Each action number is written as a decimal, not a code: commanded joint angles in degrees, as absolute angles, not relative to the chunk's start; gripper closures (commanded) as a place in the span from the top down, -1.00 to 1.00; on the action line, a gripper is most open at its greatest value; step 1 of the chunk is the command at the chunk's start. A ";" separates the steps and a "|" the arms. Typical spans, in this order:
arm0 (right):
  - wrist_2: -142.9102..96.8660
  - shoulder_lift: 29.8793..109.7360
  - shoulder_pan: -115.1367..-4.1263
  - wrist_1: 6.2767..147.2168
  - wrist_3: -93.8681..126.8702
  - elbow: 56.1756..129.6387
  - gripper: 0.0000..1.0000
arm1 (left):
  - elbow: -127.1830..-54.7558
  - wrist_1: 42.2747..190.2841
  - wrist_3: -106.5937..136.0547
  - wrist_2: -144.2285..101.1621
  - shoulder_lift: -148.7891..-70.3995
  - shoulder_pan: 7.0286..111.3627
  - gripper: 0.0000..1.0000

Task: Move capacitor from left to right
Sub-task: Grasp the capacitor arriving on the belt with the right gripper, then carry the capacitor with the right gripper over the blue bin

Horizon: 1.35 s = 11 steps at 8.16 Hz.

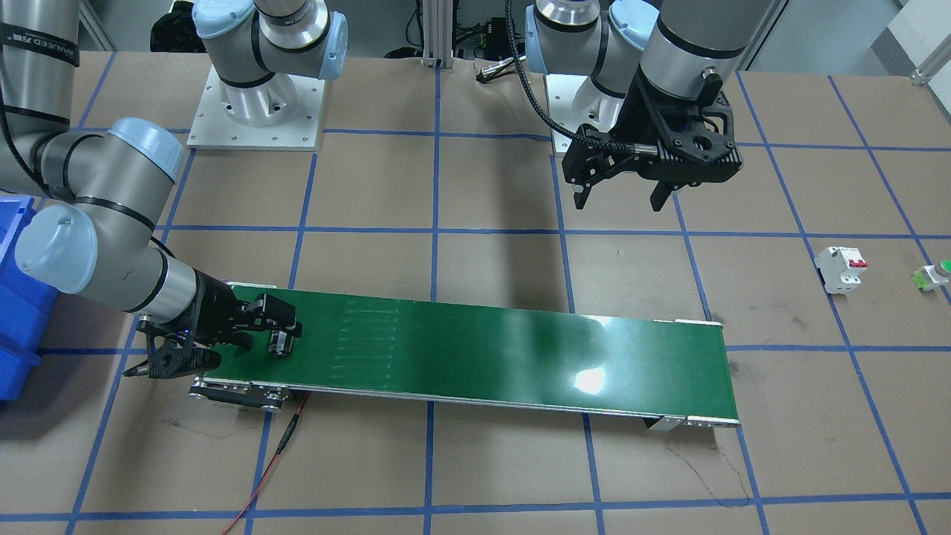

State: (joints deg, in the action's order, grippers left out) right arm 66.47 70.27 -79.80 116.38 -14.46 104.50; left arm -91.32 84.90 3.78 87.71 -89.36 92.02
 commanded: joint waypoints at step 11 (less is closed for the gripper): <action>84.45 73.81 -74.04 104.64 -24.46 91.87 -0.93 | -91.32 84.90 3.78 87.71 -89.38 92.02 1.00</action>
